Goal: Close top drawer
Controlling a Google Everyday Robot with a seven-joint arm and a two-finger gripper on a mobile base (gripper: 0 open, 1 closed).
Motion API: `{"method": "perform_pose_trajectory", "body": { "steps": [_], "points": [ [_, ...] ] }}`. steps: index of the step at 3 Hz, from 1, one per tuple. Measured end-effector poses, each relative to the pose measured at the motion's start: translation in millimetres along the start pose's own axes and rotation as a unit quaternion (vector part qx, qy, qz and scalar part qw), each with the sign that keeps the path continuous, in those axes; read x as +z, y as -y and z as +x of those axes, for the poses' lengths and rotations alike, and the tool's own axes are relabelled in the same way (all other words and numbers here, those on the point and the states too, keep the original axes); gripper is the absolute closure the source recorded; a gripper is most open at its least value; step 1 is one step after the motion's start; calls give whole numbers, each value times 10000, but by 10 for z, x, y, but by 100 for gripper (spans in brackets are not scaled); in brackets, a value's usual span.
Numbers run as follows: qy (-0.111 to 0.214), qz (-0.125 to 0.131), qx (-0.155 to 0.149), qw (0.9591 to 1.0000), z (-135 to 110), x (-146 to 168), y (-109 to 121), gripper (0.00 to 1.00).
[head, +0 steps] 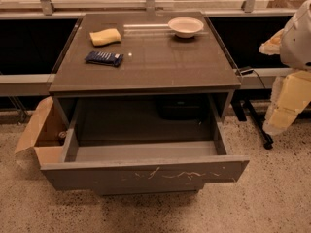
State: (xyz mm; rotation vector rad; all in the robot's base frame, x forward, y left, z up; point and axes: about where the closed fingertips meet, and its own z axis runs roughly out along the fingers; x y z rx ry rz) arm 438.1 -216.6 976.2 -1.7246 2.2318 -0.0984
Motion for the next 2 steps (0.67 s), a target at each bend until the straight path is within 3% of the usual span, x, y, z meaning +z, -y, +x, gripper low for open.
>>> {"method": "perform_pose_trajectory", "body": {
  "steps": [1, 2],
  "points": [
    [1, -1, -1, 10000, 0, 1, 0, 0],
    [580, -378, -293, 9972, -41, 532, -198, 0]
  ]
}}
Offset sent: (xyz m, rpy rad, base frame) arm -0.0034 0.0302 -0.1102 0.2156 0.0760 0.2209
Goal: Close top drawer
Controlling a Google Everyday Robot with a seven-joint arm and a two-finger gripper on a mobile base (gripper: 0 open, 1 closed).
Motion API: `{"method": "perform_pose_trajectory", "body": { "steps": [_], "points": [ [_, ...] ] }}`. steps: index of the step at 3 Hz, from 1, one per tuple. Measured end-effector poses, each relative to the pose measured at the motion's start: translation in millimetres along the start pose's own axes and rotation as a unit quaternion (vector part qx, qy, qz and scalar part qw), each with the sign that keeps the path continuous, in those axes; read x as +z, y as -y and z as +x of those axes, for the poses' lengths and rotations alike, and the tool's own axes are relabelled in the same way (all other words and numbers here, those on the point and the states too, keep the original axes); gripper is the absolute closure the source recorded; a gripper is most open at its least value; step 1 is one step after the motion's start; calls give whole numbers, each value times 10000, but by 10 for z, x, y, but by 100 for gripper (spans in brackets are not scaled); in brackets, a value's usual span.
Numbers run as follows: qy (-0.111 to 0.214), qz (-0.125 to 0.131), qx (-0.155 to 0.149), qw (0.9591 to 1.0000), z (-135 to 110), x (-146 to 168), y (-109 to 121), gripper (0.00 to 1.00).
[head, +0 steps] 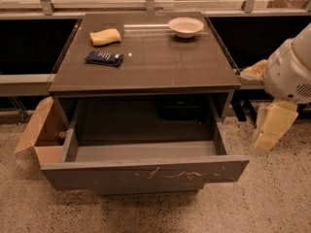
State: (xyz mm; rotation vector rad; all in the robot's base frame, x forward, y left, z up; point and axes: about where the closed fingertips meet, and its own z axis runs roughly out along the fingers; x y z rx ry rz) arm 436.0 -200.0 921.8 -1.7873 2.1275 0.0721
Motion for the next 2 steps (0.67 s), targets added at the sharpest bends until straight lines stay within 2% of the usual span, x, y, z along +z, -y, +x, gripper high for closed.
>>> {"method": "perform_pose_trajectory", "body": {
  "steps": [1, 2],
  "points": [
    [415, -337, -127, 9985, 25, 435, -160, 0],
    [835, -736, -106, 9937, 53, 908, -351, 19]
  ]
}}
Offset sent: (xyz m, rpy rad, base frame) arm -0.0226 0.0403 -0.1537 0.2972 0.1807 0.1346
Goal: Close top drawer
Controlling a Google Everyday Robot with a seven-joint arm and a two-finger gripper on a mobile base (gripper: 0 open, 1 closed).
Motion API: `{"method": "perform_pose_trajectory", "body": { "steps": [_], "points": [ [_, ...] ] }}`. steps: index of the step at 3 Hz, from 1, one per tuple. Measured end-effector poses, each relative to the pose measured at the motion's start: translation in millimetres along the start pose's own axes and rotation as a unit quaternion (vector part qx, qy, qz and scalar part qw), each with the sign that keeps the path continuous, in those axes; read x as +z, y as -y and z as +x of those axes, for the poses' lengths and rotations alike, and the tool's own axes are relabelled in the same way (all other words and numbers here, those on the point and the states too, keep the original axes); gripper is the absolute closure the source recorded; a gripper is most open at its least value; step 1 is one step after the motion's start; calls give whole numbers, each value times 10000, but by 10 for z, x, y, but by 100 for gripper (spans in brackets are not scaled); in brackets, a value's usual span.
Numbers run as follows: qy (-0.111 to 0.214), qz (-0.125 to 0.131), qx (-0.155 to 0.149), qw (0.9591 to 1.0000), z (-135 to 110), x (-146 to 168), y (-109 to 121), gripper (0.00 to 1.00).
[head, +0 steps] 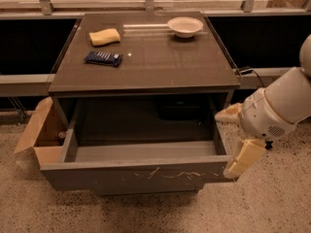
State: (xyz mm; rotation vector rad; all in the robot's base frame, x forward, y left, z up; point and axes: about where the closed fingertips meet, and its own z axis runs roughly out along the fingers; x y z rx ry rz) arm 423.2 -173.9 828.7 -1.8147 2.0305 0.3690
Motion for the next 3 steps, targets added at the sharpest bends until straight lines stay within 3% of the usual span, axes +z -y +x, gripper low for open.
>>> {"method": "perform_pose_trajectory", "body": {
  "steps": [1, 3],
  "points": [
    [383, -493, 114, 9980, 61, 499, -125, 42],
    [432, -577, 143, 9973, 77, 574, -141, 89]
  ]
}}
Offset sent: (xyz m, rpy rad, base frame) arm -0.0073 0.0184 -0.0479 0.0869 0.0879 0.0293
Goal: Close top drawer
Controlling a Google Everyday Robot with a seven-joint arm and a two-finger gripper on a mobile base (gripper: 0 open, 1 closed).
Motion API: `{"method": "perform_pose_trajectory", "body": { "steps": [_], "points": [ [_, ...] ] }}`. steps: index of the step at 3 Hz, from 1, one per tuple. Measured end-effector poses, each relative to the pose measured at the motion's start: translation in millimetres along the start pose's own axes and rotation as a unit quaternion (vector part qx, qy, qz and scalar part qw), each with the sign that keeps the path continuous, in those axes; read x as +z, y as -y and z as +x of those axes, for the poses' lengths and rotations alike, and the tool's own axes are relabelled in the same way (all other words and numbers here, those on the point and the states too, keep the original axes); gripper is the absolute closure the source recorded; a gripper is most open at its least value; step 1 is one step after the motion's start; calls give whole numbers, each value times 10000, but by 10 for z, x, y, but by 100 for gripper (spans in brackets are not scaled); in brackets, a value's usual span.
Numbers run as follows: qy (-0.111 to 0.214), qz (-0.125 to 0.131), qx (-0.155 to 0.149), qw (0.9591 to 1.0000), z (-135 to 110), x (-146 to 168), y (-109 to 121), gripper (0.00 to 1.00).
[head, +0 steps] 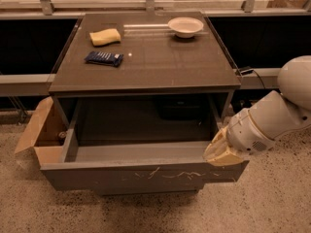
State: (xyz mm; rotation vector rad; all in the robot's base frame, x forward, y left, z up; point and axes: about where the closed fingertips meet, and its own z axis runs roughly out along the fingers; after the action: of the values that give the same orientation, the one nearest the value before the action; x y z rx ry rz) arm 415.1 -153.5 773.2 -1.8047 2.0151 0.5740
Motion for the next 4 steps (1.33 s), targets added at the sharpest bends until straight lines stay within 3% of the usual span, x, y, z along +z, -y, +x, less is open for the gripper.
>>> {"method": "perform_pose_trajectory", "body": {
  "steps": [1, 2, 4],
  "points": [
    [-106, -225, 132, 9996, 115, 311, -9, 100],
    [-220, -381, 241, 9987, 199, 574, -22, 100],
    [-526, -543, 446, 9961, 337, 956, 73, 59]
  ]
}}
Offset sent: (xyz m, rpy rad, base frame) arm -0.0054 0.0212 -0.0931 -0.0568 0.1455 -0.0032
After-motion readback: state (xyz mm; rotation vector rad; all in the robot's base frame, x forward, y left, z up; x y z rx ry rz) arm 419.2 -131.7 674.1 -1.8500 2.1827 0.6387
